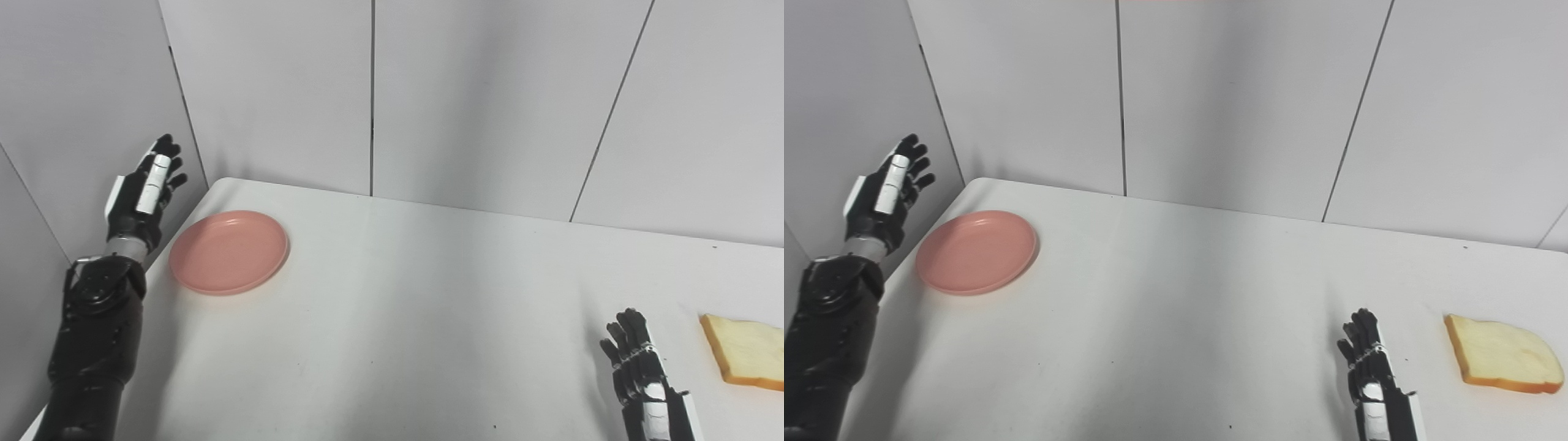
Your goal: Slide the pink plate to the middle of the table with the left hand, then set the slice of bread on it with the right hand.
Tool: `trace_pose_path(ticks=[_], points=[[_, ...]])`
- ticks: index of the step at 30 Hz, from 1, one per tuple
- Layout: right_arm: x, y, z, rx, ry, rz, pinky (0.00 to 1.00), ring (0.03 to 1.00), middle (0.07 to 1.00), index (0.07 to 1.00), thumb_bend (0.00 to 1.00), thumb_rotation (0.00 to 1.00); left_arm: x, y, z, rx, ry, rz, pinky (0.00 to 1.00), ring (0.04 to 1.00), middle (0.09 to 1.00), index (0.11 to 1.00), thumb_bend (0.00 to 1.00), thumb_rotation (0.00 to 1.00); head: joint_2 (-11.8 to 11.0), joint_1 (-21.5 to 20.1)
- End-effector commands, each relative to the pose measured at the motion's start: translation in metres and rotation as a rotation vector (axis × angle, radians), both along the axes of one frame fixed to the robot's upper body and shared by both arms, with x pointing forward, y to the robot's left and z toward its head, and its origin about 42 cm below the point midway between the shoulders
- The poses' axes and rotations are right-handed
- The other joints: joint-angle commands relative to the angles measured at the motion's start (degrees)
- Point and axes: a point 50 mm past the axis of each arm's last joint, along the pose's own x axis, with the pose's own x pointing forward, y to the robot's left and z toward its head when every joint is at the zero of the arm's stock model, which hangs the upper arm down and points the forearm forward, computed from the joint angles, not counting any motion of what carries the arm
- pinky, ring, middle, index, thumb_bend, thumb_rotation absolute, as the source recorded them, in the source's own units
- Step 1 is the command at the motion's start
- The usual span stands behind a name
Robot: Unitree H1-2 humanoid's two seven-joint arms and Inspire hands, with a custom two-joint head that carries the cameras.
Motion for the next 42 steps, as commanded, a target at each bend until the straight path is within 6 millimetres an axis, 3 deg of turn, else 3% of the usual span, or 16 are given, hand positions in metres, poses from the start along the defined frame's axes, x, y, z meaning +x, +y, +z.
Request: trace_pose_path(ticks=[1, 7, 19, 29, 33, 42], points=[[-0.003, -0.032, -0.067, -0.061, 0.173, -0.035, 0.96, 0.968, 0.972, 0.961, 0.84, 0.94, 0.016, 0.026, 0.085, 0.117, -0.280, 0.007, 0.89, 0.939, 0.930, 0.897, 0.88, 0.78, 0.1, 0.1], [-0.004, -0.032, -0.067, -0.068, 0.176, -0.035, 0.96, 0.964, 0.968, 0.957, 0.85, 0.94, 0.017, 0.042, 0.073, 0.108, -0.253, 0.030, 0.90, 0.947, 0.932, 0.909, 0.87, 0.78, 0.2, -0.2], [-0.004, -0.031, -0.066, -0.072, 0.175, -0.040, 0.93, 0.948, 0.952, 0.948, 0.87, 0.94, 0.020, 0.048, 0.044, 0.070, -0.189, 0.062, 0.89, 0.951, 0.947, 0.893, 0.85, 0.76, 0.5, -0.9], [-0.007, -0.029, -0.064, -0.074, 0.178, -0.042, 0.92, 0.945, 0.953, 0.944, 0.89, 0.94, 0.027, 0.031, 0.019, 0.053, -0.136, 0.053, 0.88, 0.943, 0.935, 0.909, 0.92, 0.73, 1.2, -1.7], [-0.007, -0.028, -0.064, -0.077, 0.182, -0.046, 0.91, 0.937, 0.946, 0.942, 0.89, 0.94, 0.032, 0.020, 0.015, 0.050, -0.127, 0.030, 0.85, 0.927, 0.931, 0.917, 0.86, 0.74, 1.3, -2.0], [-0.007, -0.025, -0.065, -0.081, 0.173, -0.039, 0.90, 0.935, 0.946, 0.944, 0.89, 0.93, 0.039, 0.000, 0.006, 0.064, -0.114, -0.024, 0.83, 0.924, 0.923, 0.896, 0.88, 0.71, 1.6, -2.6]])
